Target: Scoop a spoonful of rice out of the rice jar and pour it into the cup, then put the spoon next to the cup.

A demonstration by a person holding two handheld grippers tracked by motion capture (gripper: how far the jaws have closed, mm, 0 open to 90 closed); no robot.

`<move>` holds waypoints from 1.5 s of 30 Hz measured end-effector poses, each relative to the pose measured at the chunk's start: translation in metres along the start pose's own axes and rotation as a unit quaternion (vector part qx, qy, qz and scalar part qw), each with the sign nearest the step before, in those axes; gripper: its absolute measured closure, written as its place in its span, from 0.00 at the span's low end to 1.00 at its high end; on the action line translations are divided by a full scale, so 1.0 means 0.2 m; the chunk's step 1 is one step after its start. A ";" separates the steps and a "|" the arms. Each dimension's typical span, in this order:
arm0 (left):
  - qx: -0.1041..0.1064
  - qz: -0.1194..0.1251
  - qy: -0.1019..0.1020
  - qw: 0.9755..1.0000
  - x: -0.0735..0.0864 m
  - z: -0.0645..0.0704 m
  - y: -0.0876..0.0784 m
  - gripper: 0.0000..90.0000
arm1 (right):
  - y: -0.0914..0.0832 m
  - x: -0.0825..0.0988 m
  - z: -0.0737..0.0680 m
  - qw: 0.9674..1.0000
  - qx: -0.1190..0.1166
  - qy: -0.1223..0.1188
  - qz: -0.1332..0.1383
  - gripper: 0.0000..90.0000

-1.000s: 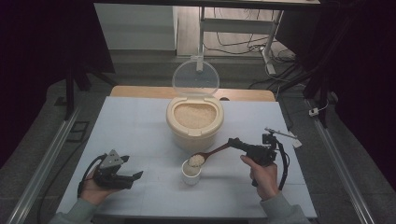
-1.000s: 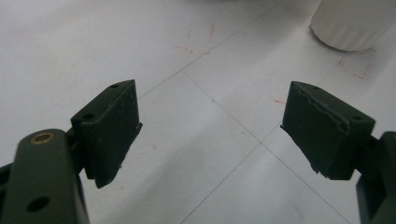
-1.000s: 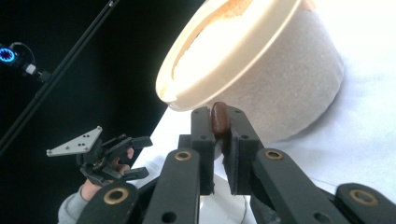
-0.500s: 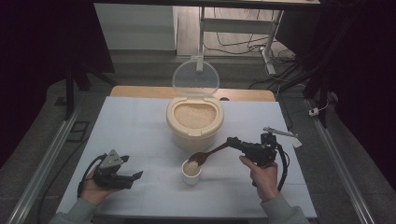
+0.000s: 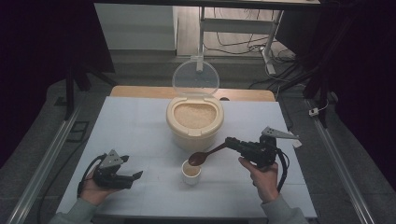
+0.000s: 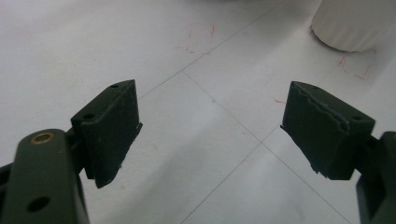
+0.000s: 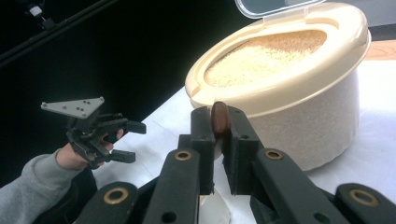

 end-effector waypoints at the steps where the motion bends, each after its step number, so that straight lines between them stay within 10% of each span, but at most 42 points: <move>1: 0.000 0.000 0.000 1.000 0.00 0.00 0.00 0.21 | 0.00 0.00 0.00 1.000 0.000 0.002 0.002 0.92; 18: -0.002 0.001 -0.001 1.000 0.00 -0.01 0.00 0.21 | -0.19 -0.05 0.04 0.999 -0.004 0.014 0.031 0.92; 29: -0.002 0.001 0.001 1.000 0.00 -0.01 0.00 0.21 | -0.27 -0.06 0.05 1.000 -0.004 0.023 -0.018 0.92; 45: -0.003 0.000 0.002 1.000 0.00 -0.01 0.00 0.21 | -0.14 -0.01 0.07 0.993 -0.019 0.038 -0.114 0.92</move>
Point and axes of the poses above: each handheld gripper's, and its own axes: y roughly forward along the jaws, x roughly out of its underside, z roughly to its right, the point moved 3 cm from there along y, roughly forward along the jaws, and after that the axes turned 14 degrees about -x, right-handed, at the moved point
